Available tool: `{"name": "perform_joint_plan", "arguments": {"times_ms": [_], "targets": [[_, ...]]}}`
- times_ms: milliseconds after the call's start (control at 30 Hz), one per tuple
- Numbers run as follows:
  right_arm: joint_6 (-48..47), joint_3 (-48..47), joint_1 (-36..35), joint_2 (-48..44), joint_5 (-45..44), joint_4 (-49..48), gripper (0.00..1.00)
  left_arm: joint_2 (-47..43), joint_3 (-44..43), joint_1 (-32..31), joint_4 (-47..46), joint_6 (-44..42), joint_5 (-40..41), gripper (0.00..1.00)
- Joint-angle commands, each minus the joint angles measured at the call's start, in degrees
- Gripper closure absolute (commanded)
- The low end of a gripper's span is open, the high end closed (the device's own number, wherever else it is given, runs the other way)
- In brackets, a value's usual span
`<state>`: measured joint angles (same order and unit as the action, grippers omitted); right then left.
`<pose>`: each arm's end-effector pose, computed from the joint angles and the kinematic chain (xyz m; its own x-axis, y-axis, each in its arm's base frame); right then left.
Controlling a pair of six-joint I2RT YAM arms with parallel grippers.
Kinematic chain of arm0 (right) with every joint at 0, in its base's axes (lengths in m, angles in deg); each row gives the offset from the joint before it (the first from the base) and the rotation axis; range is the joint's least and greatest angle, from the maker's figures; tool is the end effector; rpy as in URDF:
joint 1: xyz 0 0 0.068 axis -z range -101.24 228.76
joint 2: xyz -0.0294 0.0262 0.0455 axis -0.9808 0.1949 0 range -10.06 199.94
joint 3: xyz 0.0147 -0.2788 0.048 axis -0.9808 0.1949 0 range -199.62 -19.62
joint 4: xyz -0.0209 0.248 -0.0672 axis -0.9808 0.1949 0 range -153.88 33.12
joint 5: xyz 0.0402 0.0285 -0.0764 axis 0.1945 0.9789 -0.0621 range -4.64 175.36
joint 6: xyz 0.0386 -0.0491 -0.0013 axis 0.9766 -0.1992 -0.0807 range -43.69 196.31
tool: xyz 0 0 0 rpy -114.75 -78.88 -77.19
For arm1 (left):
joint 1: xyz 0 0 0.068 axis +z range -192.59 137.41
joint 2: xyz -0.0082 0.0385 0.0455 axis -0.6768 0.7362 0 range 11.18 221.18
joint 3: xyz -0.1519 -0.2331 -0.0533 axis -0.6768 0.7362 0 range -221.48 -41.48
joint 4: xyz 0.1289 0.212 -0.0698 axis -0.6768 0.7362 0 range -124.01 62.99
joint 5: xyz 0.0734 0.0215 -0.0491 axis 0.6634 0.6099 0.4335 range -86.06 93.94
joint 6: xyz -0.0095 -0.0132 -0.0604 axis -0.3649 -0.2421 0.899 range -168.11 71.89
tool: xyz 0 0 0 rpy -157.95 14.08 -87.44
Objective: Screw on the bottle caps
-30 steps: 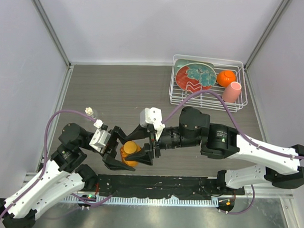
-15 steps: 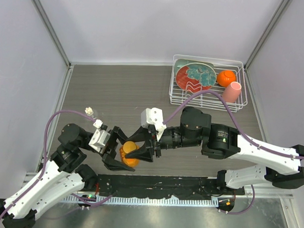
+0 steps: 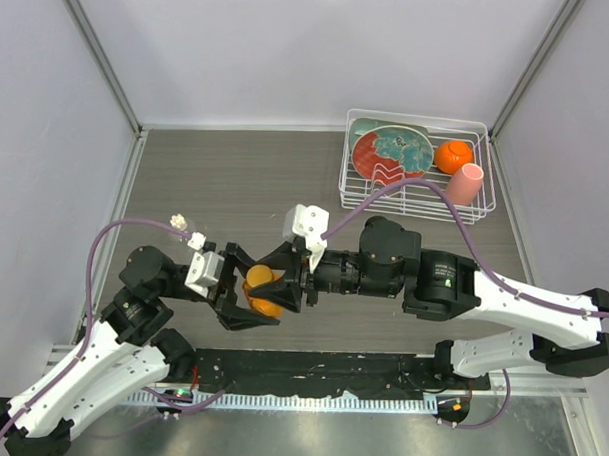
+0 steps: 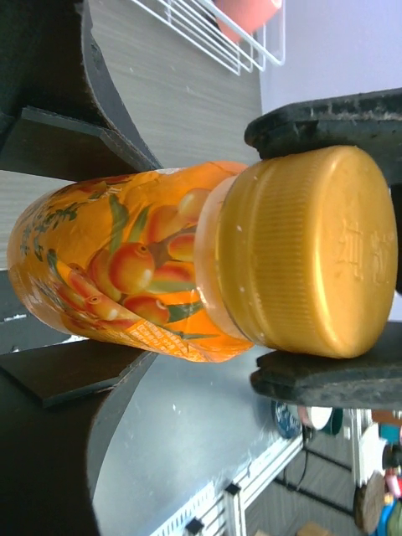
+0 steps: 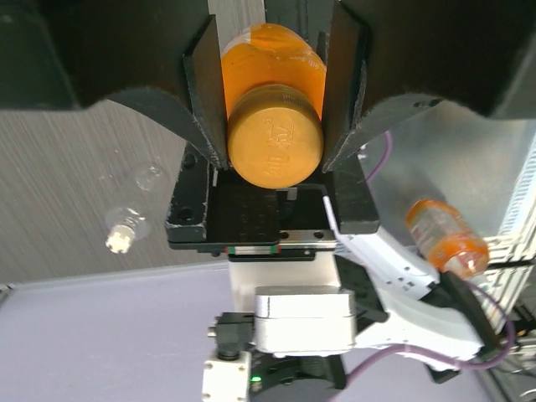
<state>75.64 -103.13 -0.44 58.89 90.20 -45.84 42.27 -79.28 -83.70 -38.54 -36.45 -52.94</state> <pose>0.0448 0.2569 0.4813 0.0002 -0.0608 -0.9981 -0.9946 0.1033 -0.0065 0.0606 -0.1057 0.3626 -0.0539 -0.0995 -0.9936 0.9877 -0.1517 -0.0383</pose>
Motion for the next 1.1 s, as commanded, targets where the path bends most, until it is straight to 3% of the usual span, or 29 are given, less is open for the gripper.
{"name": "perform_joint_plan", "arguments": {"times_ms": [0,300,367,433,567,767,1067], "targets": [[3.56,2.20,-0.08,0.75,-14.32,-2.48,0.99,-0.33,-1.31,0.50,0.67,-4.79,12.67,0.98],[3.92,3.88,-3.76,1.45,-31.54,-4.43,0.99,-0.94,-0.87,0.50,1.81,-5.51,20.13,0.95],[3.74,2.04,-4.47,1.98,-33.05,-2.67,0.86,-1.03,-0.96,0.50,2.07,-5.51,20.93,0.95],[3.66,1.42,-4.56,1.54,-32.36,-2.66,0.64,-1.12,-1.05,0.50,2.34,-5.51,20.94,0.95],[2.25,3.43,-4.65,-1.18,-27.61,-6.69,0.46,-1.47,-0.78,0.50,2.43,-5.33,21.02,0.94],[1.11,3.09,-4.65,-0.48,-25.59,-6.62,0.37,-1.56,-0.87,0.50,2.69,-5.07,21.20,0.90],[-1.97,1.07,-4.65,2.77,-26.20,-7.32,0.36,-1.82,-0.78,0.50,3.39,-4.54,18.74,0.89]]}}
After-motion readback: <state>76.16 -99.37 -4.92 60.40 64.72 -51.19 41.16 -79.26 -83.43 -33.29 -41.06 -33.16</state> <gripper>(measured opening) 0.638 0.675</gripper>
